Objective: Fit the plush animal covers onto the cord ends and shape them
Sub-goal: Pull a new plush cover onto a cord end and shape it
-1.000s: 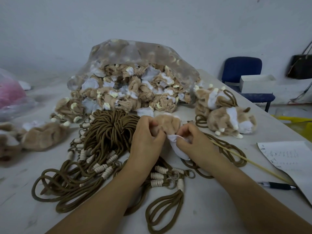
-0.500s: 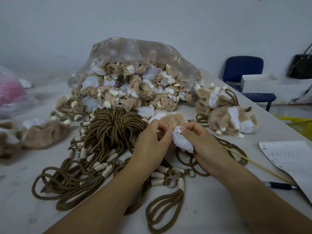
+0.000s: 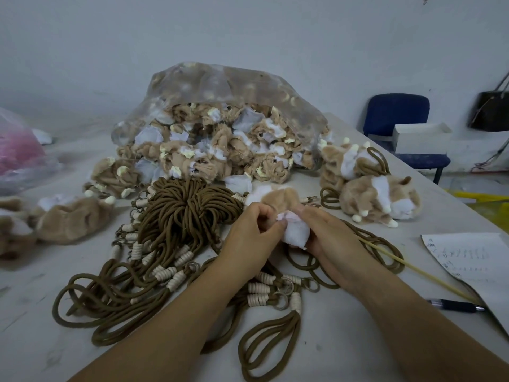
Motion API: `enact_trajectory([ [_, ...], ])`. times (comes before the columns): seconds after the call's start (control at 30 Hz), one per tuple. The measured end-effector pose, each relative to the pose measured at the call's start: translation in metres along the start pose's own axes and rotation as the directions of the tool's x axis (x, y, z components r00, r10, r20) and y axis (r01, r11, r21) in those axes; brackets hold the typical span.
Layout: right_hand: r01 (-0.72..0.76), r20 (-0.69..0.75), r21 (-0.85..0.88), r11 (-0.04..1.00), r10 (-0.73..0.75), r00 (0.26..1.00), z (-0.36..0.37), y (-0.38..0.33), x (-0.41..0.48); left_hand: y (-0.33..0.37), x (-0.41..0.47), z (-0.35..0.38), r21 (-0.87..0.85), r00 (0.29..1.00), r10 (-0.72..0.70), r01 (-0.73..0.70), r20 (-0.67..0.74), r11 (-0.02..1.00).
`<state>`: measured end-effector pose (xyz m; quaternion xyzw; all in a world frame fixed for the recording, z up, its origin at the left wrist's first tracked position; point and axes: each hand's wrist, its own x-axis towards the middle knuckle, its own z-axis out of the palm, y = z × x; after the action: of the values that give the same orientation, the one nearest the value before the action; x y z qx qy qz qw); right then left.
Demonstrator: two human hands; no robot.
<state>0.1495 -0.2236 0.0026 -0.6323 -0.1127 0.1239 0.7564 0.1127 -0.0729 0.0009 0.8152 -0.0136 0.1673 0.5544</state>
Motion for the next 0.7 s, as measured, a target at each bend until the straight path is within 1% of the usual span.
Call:
enact_trajectory([
  [0.07, -0.034, 0.031, 0.077, 0.996, 0.032, 0.999, -0.0004, -0.0037, -0.0002, -0.0007, 0.0008, -0.0009, -0.002, 0.999, -0.006, 0.006, -0.043, 1.000],
  [0.13, -0.053, 0.018, 0.091, 0.994, 0.052, 0.998, -0.0013, -0.0060, -0.0015, -0.0011, 0.0007, -0.0014, -0.009, 0.998, -0.006, 0.005, -0.061, 1.000],
  [0.2, -0.087, 0.007, 0.068, 0.994, 0.086, 0.996, -0.0010, -0.0058, -0.0029, -0.0015, -0.0001, -0.0017, -0.017, 0.999, 0.003, -0.004, -0.042, 1.000],
  [0.3, -0.098, 0.057, -0.017, 0.995, 0.099, 0.993, 0.0017, -0.0051, -0.0050, -0.0024, -0.0015, -0.0027, -0.032, 1.000, 0.027, -0.027, -0.001, 0.999],
  [0.4, -0.023, 0.039, -0.132, 0.991, 0.028, 0.999, 0.0039, -0.0046, -0.0075, -0.0033, -0.0021, -0.0033, -0.058, 0.999, 0.040, -0.038, 0.033, 0.998],
  [0.5, 0.086, -0.022, -0.352, 0.932, -0.100, 0.995, 0.0048, -0.0034, -0.0075, -0.0037, -0.0025, -0.0001, -0.062, 0.998, 0.039, -0.036, 0.050, 0.997],
  [0.6, 0.172, -0.048, -0.454, 0.874, -0.217, 0.975, 0.0066, -0.0033, -0.0068, -0.0030, -0.0017, 0.0034, -0.046, 0.999, 0.041, -0.041, 0.010, 0.998],
  [0.7, 0.258, -0.004, -0.521, 0.814, -0.305, 0.952, 0.0068, -0.0056, -0.0074, -0.0026, 0.0005, 0.0025, -0.050, 0.998, 0.020, -0.023, -0.061, 0.998],
])
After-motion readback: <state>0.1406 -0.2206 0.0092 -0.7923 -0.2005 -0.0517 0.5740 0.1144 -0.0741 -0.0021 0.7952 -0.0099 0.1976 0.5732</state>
